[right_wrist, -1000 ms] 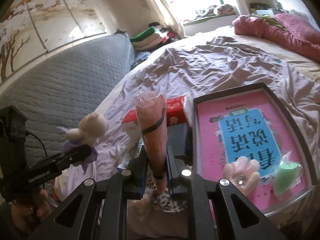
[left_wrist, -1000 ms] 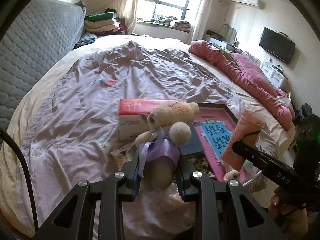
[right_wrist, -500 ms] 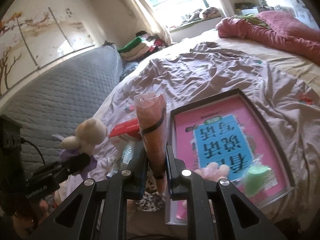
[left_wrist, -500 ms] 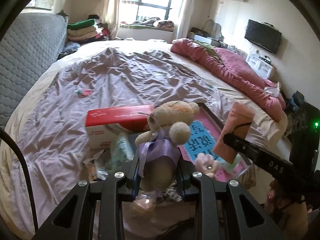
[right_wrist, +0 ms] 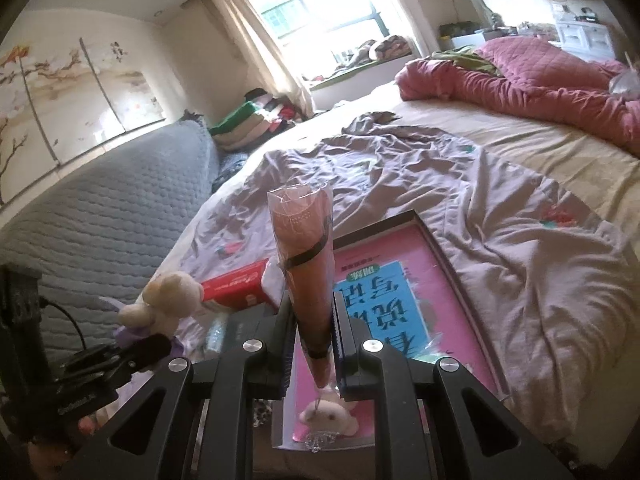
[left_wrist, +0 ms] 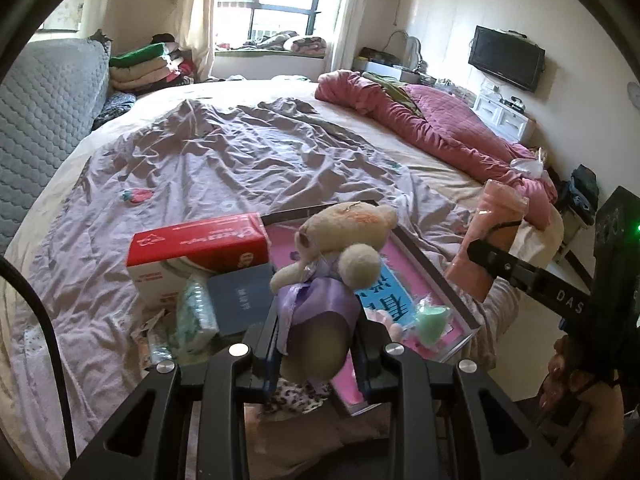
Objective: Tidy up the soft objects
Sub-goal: 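Carry the bear with the left tool toward the tray while the right tool carries the roll, then lower the beige bear onto the tray and open the left tool while the right tool releases the pink roll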
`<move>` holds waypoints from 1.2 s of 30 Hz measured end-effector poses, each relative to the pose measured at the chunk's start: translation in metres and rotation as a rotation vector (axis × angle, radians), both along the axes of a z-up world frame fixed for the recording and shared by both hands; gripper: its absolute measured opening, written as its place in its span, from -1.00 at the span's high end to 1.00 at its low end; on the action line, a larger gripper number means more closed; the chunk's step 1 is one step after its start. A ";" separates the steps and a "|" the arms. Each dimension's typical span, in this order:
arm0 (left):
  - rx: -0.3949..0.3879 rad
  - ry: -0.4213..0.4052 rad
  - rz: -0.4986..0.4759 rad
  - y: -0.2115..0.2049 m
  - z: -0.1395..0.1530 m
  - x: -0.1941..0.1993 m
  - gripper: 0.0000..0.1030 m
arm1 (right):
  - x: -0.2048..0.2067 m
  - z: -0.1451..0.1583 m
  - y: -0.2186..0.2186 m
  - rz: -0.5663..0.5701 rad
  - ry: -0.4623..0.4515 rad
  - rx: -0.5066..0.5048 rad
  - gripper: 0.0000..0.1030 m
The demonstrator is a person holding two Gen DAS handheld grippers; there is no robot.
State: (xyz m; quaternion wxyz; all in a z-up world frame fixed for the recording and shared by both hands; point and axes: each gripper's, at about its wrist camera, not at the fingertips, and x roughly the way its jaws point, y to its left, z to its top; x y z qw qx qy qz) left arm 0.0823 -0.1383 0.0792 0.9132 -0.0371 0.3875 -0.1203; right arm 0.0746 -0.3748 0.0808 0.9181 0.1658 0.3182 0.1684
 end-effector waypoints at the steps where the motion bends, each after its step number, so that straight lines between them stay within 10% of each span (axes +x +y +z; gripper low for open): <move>1: 0.003 0.001 -0.006 -0.005 -0.001 0.002 0.42 | 0.000 0.000 -0.001 -0.001 0.002 -0.002 0.68; 36: 0.113 0.163 -0.054 -0.074 -0.077 0.038 0.42 | 0.010 -0.057 -0.014 0.046 0.169 -0.023 0.68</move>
